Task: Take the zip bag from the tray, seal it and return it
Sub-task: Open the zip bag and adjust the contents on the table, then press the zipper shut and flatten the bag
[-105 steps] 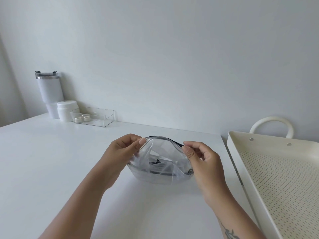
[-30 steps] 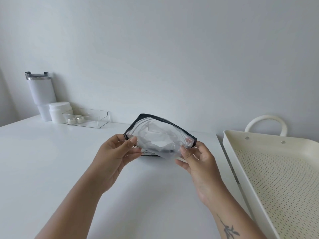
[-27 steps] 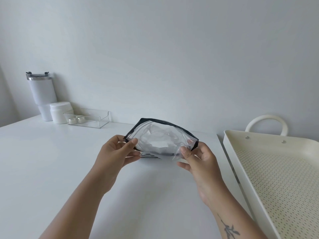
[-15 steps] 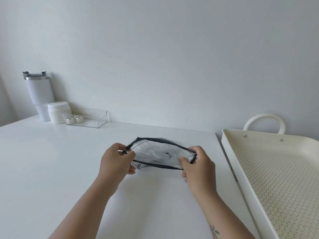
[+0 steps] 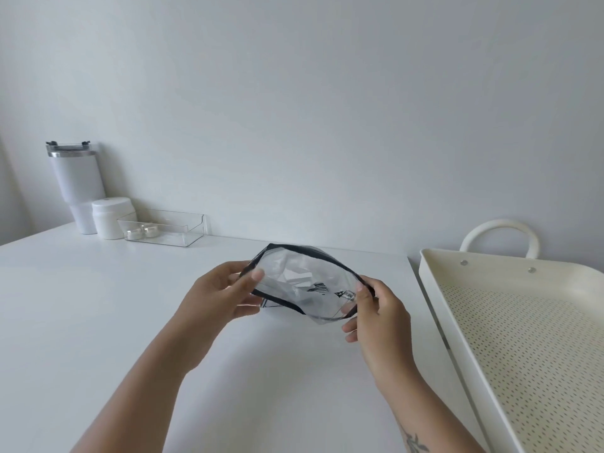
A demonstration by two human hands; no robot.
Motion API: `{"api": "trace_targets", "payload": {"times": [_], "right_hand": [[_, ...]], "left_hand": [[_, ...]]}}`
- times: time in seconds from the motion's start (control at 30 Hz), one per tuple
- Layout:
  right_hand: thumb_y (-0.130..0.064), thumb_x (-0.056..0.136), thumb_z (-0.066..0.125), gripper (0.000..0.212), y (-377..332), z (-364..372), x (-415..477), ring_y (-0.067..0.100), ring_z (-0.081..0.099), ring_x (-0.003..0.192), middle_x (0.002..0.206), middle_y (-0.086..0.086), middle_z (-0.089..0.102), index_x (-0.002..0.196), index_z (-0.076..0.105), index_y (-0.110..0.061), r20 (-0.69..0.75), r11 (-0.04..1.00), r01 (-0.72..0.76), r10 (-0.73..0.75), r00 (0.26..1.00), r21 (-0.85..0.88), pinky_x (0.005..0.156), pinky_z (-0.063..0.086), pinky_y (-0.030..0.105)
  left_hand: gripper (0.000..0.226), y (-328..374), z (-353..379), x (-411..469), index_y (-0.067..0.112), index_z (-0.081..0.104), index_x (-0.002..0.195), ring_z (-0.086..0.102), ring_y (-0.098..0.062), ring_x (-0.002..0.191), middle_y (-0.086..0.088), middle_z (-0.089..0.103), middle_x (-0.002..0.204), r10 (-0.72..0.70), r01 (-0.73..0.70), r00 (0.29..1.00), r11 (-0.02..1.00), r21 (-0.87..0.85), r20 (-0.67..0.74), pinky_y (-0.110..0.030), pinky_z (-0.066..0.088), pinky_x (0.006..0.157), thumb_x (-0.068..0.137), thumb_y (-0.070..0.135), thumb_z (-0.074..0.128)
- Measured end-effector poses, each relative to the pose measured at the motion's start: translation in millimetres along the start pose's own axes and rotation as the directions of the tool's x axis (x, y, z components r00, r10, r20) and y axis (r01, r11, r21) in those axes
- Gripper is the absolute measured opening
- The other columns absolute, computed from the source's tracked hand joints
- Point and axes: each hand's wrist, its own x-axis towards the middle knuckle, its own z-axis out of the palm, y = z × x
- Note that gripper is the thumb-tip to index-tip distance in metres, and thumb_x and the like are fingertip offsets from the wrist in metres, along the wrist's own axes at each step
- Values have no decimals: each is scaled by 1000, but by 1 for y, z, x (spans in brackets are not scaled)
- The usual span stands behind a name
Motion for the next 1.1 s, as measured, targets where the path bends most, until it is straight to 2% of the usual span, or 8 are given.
{"api": "trace_targets", "payload": {"times": [0.1, 0.3, 0.53, 0.63, 0.73, 0.83, 1.0, 1.1], "right_hand": [[-30, 89, 66, 14, -1, -1, -1, 10, 57, 46, 68, 1, 66, 104, 65, -27, 40, 1000, 22, -22, 999, -14, 41, 50, 23], [-34, 70, 84, 54, -2, 7, -5, -1, 61, 67, 81, -19, 67, 112, 51, -43, 217, 994, 45, -23, 976, -98, 56, 47, 23], [-11, 82, 65, 34, -5, 7, -3, 18, 53, 51, 61, -3, 57, 101, 50, -35, 55, 984, 42, -33, 998, -172, 52, 52, 38], [-6, 83, 53, 24, -7, 8, -3, 15, 49, 41, 57, 0, 53, 95, 55, -27, -33, 996, -64, 62, 998, -59, 41, 47, 31], [-5, 85, 46, 25, -11, 10, -5, 12, 51, 34, 47, -2, 53, 92, 57, -27, -50, 973, -216, 220, 974, 81, 40, 49, 27], [-4, 86, 42, 29, -15, 6, -5, 15, 50, 34, 39, -4, 50, 91, 59, -26, -7, 928, -323, 330, 944, 187, 42, 49, 27], [-4, 87, 41, 22, -17, 1, -4, 18, 47, 33, 40, -1, 48, 86, 59, -17, -3, 918, -339, 347, 938, 205, 39, 45, 26], [-6, 89, 44, 14, -17, 1, -4, 19, 50, 35, 39, -1, 50, 86, 57, -12, 39, 918, -341, 340, 940, 204, 40, 46, 26]], "left_hand": [[19, -5, 9, 2, 30, 70, 93, 71, -12, 61, -6, 69, 87, 89, -34, 979, 958, 285, -181, -24, 55, 64, 77, 38, 78], [7, -6, 8, 3, 30, 66, 86, 60, -6, 50, -9, 67, 89, 127, -36, 949, 953, 300, -289, -21, 49, 51, 83, 32, 71], [7, -2, 15, -1, 31, 63, 81, 53, -17, 56, -2, 59, 68, 184, -52, 941, 908, 416, -283, -33, 48, 55, 83, 34, 69], [8, -3, 17, -1, 30, 61, 79, 47, -18, 51, -4, 55, 65, 207, -44, 927, 888, 457, -313, -32, 44, 50, 83, 30, 68], [9, -4, 18, 0, 31, 59, 88, 52, -19, 54, -4, 60, 73, 204, -26, 922, 879, 476, -328, -32, 44, 53, 84, 28, 67], [43, -3, 18, -2, 32, 50, 117, 57, -11, 77, 8, 56, 98, 259, -57, 917, 839, 542, -304, -25, 44, 59, 81, 35, 72], [83, 9, 29, -13, 42, 37, 132, 29, -20, 122, 16, 39, 132, 586, -295, 809, 474, 830, -47, -35, 27, 95, 62, 51, 81], [92, 11, 45, -20, 47, 39, 133, 19, -31, 137, 12, 33, 150, 582, -266, 810, 254, 930, 73, -49, 20, 100, 53, 62, 81]]}}
